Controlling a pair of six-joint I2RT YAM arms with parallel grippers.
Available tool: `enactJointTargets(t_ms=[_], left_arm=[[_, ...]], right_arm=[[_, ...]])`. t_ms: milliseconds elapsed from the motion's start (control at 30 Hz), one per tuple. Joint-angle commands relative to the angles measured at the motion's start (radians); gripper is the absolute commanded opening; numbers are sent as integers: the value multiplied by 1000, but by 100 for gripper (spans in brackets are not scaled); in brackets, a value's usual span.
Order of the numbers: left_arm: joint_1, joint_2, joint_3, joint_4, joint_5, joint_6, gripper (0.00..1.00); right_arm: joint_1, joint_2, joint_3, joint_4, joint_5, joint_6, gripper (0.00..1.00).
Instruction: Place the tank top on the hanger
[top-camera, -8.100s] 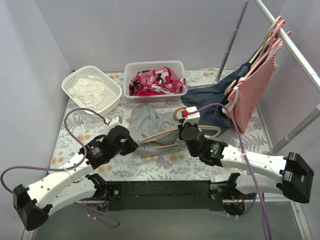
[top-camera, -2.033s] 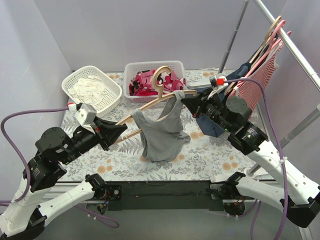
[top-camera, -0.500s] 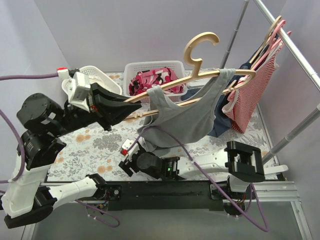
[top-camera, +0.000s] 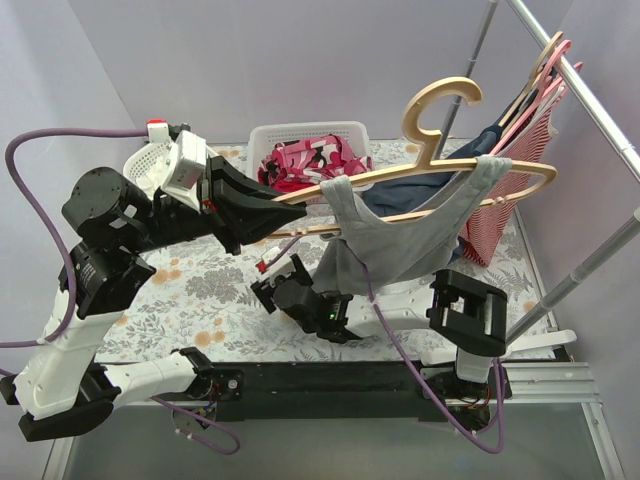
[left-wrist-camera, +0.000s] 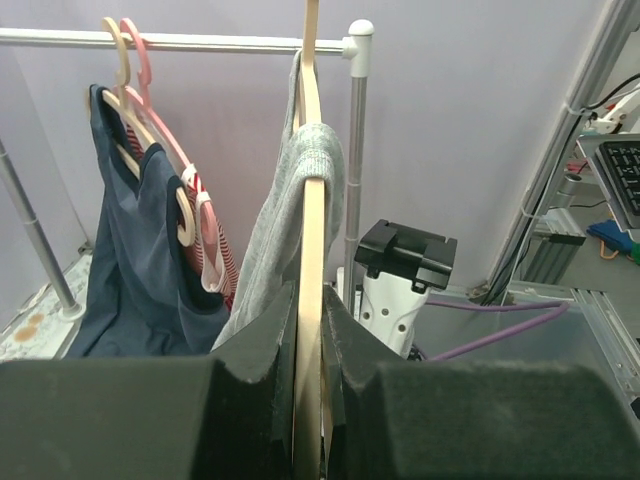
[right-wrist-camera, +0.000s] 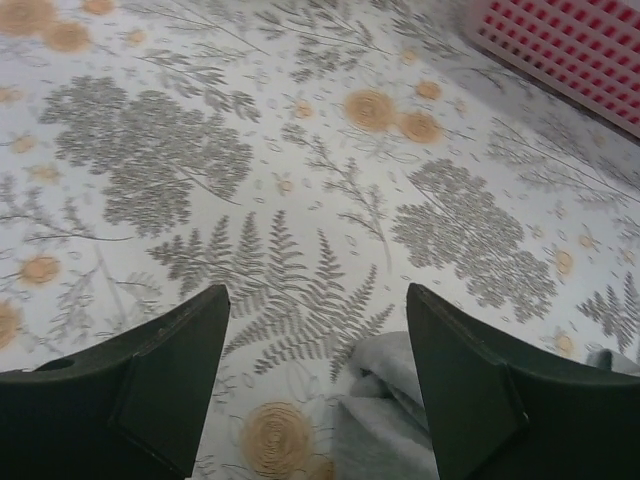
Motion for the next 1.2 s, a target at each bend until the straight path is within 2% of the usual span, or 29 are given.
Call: enactJointTargets(t_ms=[0, 133, 300, 433, 567, 767, 967, 1167], left_arm=[[1, -17, 27, 114, 48, -20, 0], [1, -22, 27, 135, 63, -26, 0], [1, -20, 25, 158, 81, -35, 0], [1, -11, 4, 181, 80, -41, 0], [1, 0, -30, 197, 42, -46, 0], [1, -14, -162, 295, -41, -94, 0], [1, 7, -252, 399, -86, -133, 0], [1, 38, -272, 442, -90, -149, 0]], right_arm=[[-24, -99, -76, -21, 193, 88, 79], [-30, -211, -175, -93, 317, 162, 79], [-66, -448, -268, -278, 400, 295, 79], [-94, -628, -341, -344, 400, 304, 79], [-120, -747, -393, -367, 280, 294, 79], [-122, -703, -399, -364, 66, 271, 79], [-123, -673, -423, -342, -6, 295, 78], [-122, -677, -456, -325, -61, 326, 78]])
